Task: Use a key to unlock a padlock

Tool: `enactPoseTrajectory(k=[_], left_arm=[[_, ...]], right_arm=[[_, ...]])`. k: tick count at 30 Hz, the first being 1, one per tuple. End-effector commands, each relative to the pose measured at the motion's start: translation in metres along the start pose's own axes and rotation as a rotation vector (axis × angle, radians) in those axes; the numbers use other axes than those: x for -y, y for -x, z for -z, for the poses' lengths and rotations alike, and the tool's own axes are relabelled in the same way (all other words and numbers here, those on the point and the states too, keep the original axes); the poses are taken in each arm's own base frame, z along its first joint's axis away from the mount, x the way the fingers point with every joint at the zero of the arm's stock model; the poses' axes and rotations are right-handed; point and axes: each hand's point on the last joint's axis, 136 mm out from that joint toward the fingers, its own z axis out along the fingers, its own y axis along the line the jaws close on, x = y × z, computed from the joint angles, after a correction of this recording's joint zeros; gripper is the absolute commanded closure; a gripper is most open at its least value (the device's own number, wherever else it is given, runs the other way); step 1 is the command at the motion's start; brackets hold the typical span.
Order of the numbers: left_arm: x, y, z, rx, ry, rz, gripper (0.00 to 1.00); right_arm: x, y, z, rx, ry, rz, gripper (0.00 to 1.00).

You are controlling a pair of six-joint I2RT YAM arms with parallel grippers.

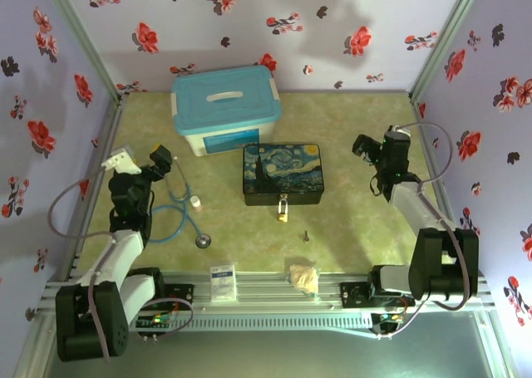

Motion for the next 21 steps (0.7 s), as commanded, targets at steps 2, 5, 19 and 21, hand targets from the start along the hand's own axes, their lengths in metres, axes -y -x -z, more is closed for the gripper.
enactPoseTrajectory(k=[2,5,19,21], left_arm=[[0.037,-0.034,0.01,-0.25,-0.136,0.231,0.0],[0.063,-0.056,0.026,-0.386,-0.15,0.177,0.0],[0.176,-0.158,0.104,-0.757,-0.331,0.025,0.0],[0.19,-0.167,0.114,-0.766,-0.351,0.017,0.0]], right_arm=[[-0.03,-0.061,0.026,-0.288,0.186,-0.113,0.01],[-0.036,-0.079,0.049,-0.329,0.17,-0.047,0.01],[-0.061,-0.188,0.12,-0.552,0.133,0.264,0.23],[-0.062,-0.203,0.125,-0.573,0.143,0.261,0.28]])
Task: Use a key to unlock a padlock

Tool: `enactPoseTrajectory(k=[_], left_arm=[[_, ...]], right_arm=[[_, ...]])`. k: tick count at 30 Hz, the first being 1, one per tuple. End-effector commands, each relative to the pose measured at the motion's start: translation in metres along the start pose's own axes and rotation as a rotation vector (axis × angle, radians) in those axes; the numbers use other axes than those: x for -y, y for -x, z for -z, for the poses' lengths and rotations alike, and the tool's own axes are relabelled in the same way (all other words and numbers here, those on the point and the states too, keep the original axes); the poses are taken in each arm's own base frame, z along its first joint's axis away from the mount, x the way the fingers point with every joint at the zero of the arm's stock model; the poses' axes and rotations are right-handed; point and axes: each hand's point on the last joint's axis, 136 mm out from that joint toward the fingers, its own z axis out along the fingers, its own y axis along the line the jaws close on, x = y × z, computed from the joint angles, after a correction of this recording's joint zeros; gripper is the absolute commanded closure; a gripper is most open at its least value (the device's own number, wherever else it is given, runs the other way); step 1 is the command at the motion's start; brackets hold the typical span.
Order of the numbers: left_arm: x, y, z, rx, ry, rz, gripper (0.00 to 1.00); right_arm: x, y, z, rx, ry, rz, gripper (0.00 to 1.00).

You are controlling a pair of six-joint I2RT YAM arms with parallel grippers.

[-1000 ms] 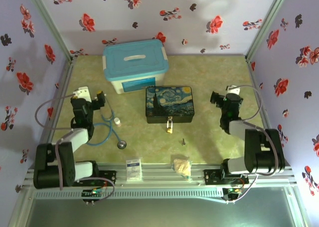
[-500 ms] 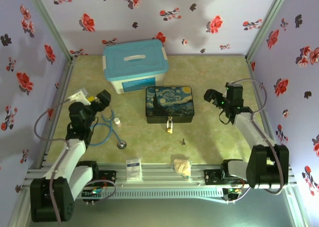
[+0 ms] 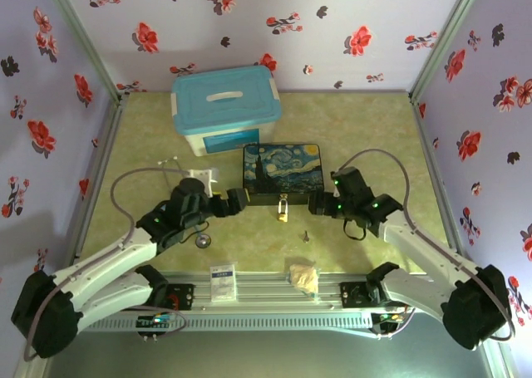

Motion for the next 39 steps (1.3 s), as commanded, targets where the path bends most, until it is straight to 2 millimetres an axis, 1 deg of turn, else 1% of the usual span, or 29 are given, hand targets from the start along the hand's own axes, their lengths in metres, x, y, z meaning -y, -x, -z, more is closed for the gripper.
enactPoseTrajectory(k=[1,4,6,9,12,15,17,19,21,25,28,33,36,37,39], left_arm=[[0.024,-0.001,-0.003,0.032,0.003,0.002,0.0],[0.041,-0.021,-0.012,-0.013,0.0,-0.016,0.0],[0.055,-0.034,-0.018,-0.026,-0.029,-0.019,0.0],[0.073,-0.049,-0.026,-0.054,-0.061,-0.023,0.0],[0.082,-0.061,-0.034,-0.086,-0.063,-0.034,0.0],[0.084,-0.067,-0.04,-0.092,-0.07,-0.016,0.0],[0.086,-0.069,-0.041,-0.092,-0.074,-0.019,0.0],[0.087,-0.069,-0.041,-0.098,-0.068,-0.029,0.0],[0.085,-0.069,-0.039,-0.097,-0.06,-0.034,0.0],[0.079,-0.071,-0.037,-0.093,-0.051,-0.021,0.0],[0.077,-0.072,-0.037,-0.094,-0.046,-0.014,0.0],[0.078,-0.073,-0.038,-0.097,-0.044,-0.006,0.0],[0.079,-0.072,-0.04,-0.092,-0.05,0.004,0.0],[0.079,-0.072,-0.041,-0.091,-0.05,0.007,0.0],[0.079,-0.073,-0.042,-0.092,-0.05,0.012,0.0]], right_arm=[[0.008,-0.033,-0.004,-0.053,-0.053,-0.029,0.3],[0.002,-0.053,-0.012,-0.065,-0.048,-0.038,0.33],[-0.002,-0.065,-0.019,-0.073,-0.045,-0.033,0.39],[-0.009,-0.078,-0.028,-0.084,-0.045,-0.015,0.45],[-0.012,-0.087,-0.035,-0.095,-0.075,0.018,0.46],[-0.015,-0.091,-0.041,-0.097,-0.088,0.037,0.48],[-0.018,-0.091,-0.045,-0.09,-0.077,0.036,0.54],[-0.02,-0.091,-0.049,-0.09,-0.073,0.034,0.55],[-0.02,-0.092,-0.053,-0.096,-0.088,0.037,0.59],[-0.013,-0.099,-0.059,-0.117,-0.117,0.026,0.6],[-0.01,-0.104,-0.058,-0.118,-0.143,0.039,0.63],[-0.006,-0.115,-0.056,-0.127,-0.204,0.089,0.65],[0.0,-0.121,-0.06,-0.133,-0.218,0.08,0.67],[0.003,-0.122,-0.06,-0.134,-0.227,0.077,0.69],[0.005,-0.122,-0.06,-0.131,-0.231,0.076,0.71]])
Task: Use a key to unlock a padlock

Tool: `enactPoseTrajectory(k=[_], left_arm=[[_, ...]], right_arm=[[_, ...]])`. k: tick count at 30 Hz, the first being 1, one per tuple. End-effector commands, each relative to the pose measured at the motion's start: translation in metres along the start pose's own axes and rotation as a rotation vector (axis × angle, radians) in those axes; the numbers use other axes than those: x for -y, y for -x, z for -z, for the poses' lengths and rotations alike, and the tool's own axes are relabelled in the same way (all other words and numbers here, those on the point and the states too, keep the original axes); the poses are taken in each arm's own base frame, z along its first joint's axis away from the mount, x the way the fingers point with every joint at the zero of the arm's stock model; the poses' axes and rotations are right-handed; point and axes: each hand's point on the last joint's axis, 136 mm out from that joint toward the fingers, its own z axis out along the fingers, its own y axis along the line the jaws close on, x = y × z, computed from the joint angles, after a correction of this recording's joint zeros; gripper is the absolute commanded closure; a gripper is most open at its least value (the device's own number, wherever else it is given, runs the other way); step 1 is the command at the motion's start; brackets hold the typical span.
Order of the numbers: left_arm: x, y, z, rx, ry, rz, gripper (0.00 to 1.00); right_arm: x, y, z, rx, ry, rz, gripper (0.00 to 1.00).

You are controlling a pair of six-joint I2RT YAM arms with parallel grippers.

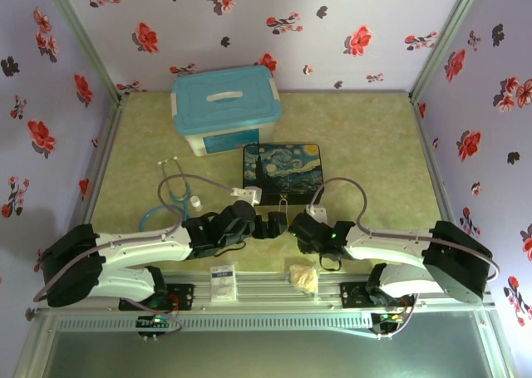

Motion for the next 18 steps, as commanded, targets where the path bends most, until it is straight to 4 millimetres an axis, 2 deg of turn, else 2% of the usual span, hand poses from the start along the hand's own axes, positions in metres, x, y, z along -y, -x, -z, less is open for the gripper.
enactPoseTrajectory(k=[1,6,9,11,13,18], left_arm=[[0.006,0.006,0.0,0.033,-0.015,0.022,0.0],[0.007,0.006,-0.001,0.029,-0.011,0.017,0.0],[0.007,0.006,-0.001,0.033,-0.012,0.02,0.0],[0.005,0.006,-0.003,0.038,-0.011,0.024,0.0],[0.004,0.005,-0.006,0.038,-0.008,0.028,0.0],[0.006,0.003,-0.013,0.033,-0.003,0.028,0.0]], right_arm=[[0.016,-0.016,-0.006,-0.038,-0.059,-0.008,0.73],[0.012,-0.015,-0.004,-0.039,-0.03,-0.014,0.79],[0.009,-0.019,-0.005,-0.057,-0.007,-0.025,0.87],[0.012,-0.021,-0.005,-0.053,-0.011,-0.024,0.91],[0.017,-0.02,-0.004,-0.042,-0.026,-0.028,0.99],[0.016,-0.019,0.0,-0.044,0.017,-0.022,1.0]])
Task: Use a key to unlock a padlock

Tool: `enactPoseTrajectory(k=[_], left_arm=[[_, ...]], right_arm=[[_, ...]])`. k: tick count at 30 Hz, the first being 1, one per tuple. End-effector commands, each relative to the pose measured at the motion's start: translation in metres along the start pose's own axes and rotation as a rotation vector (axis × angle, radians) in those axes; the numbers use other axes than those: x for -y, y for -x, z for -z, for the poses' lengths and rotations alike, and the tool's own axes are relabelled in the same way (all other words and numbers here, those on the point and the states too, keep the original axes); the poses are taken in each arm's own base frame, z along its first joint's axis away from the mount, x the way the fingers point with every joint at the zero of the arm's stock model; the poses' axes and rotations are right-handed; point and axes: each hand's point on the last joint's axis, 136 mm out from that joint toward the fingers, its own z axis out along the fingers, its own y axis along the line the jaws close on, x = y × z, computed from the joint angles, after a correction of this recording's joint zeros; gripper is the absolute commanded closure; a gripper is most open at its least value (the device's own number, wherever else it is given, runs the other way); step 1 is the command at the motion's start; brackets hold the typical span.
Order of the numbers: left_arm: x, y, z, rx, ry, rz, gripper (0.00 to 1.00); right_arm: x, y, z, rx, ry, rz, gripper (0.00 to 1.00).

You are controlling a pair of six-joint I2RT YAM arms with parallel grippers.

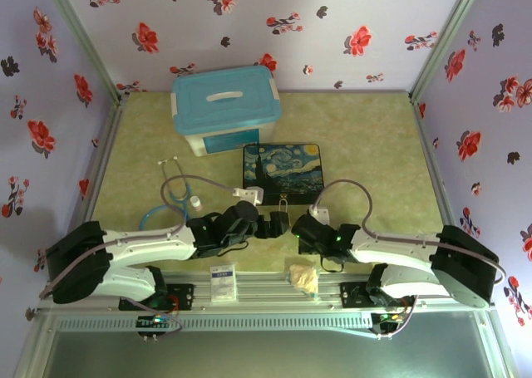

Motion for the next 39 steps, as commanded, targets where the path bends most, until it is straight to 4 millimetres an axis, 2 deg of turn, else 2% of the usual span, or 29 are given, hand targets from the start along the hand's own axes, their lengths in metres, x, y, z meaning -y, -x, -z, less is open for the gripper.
enactPoseTrajectory(k=[1,5,8,14,18,23,28,35,39], left_arm=[[0.006,0.006,-0.005,0.034,-0.006,0.017,0.0],[0.009,0.006,-0.009,0.042,-0.028,0.059,0.0],[0.01,0.004,-0.013,0.073,-0.079,0.182,0.01],[0.029,-0.014,-0.031,0.088,-0.203,0.387,0.04],[0.027,-0.024,-0.041,0.077,-0.22,0.452,0.05],[0.021,-0.025,-0.041,0.081,-0.192,0.46,0.06],[0.02,-0.019,-0.036,0.1,-0.223,0.497,0.1],[0.012,-0.011,-0.021,0.114,-0.242,0.537,0.15],[0.017,-0.007,-0.014,0.112,-0.279,0.543,0.21]], right_arm=[[0.017,-0.017,-0.001,-0.066,-0.028,0.03,1.0],[0.012,-0.008,0.008,-0.047,0.037,0.045,1.0],[0.009,-0.002,0.012,-0.036,0.094,0.026,1.0],[0.016,0.0,0.012,-0.043,0.106,0.02,1.0],[0.009,0.003,0.015,-0.043,0.137,0.036,1.0],[-0.014,0.015,0.03,-0.004,0.243,0.093,1.0],[-0.042,0.027,0.054,0.069,0.381,0.183,1.0],[-0.075,0.031,0.078,0.162,0.511,0.312,1.0],[-0.092,0.029,0.086,0.179,0.559,0.38,1.0]])
